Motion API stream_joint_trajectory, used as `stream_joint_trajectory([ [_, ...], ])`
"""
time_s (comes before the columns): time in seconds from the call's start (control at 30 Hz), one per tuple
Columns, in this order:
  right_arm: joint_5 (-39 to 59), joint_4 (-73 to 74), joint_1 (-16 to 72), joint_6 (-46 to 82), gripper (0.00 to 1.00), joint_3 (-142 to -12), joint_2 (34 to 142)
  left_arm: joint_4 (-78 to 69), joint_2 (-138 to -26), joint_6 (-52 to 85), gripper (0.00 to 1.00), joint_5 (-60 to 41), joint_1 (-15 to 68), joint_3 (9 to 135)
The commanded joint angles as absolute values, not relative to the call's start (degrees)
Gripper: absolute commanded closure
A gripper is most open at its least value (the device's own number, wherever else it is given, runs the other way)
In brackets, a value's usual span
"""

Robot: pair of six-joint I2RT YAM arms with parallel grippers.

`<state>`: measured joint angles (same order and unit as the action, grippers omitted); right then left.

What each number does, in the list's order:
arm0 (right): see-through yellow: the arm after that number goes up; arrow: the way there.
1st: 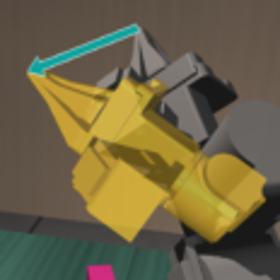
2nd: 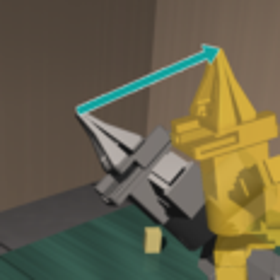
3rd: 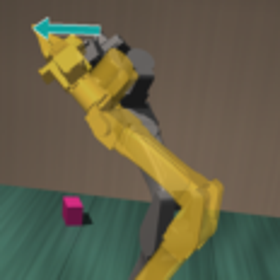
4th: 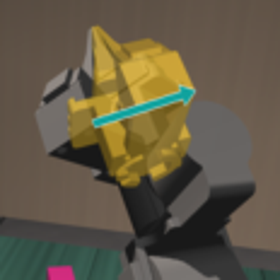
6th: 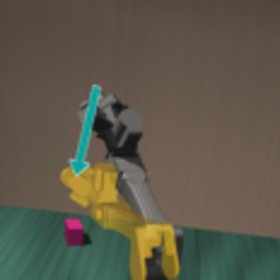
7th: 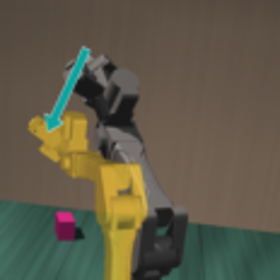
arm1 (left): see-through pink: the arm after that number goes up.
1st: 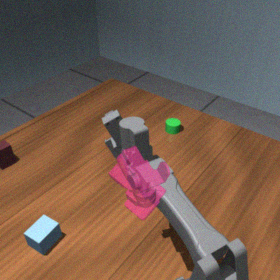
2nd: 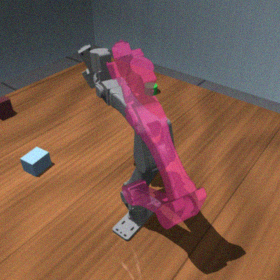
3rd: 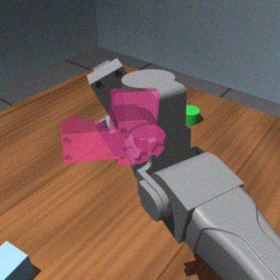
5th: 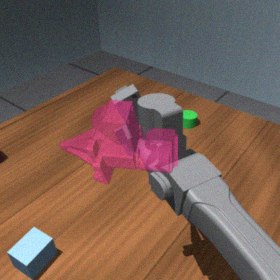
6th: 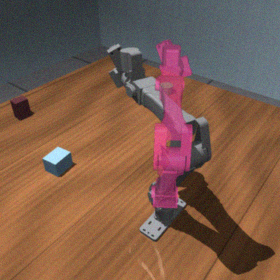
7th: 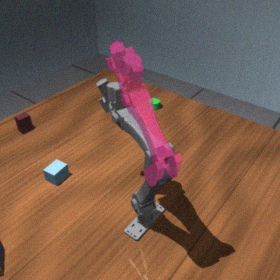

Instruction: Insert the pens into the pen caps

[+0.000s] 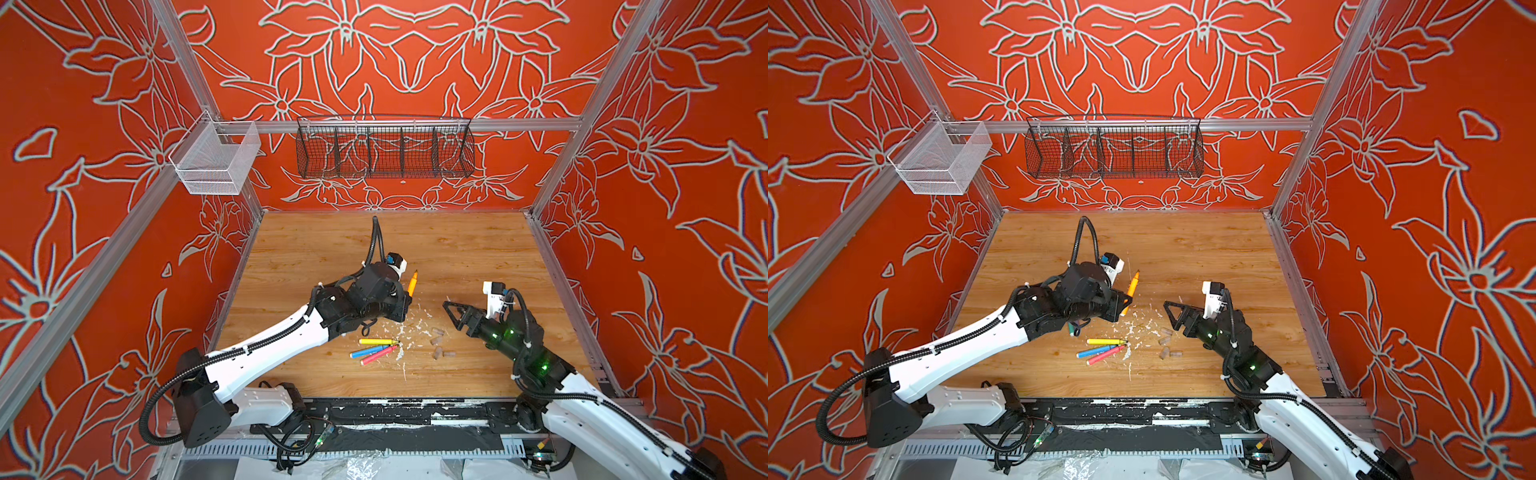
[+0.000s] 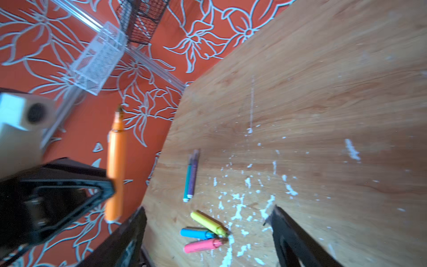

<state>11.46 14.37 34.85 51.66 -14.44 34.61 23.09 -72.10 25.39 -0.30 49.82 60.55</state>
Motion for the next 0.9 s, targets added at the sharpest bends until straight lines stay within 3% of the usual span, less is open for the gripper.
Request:
stream_joint_trajectory([
  [0.0,12.7,23.9,38.8,55.7,0.15,-12.8,34.4,12.5,-71.5,16.9,1.0,0.6,53.8,55.6],
  [0.2,5.8,25.2,44.6,54.3,0.16,-12.5,35.0,7.7,-70.8,9.9,1.0,4.8,59.8,51.7],
  [0.4,4.4,27.7,46.4,55.3,0.28,-12.0,37.8,5.1,-70.8,8.8,1.0,5.8,61.6,50.5],
  [0.63,2.8,30.6,48.6,55.4,0.53,-12.6,42.3,5.1,-71.5,8.1,1.0,5.2,62.4,50.9],
  [0.87,2.6,30.4,49.2,55.2,0.84,-14.1,44.9,3.9,-71.5,5.8,1.0,3.1,63.0,49.8],
])
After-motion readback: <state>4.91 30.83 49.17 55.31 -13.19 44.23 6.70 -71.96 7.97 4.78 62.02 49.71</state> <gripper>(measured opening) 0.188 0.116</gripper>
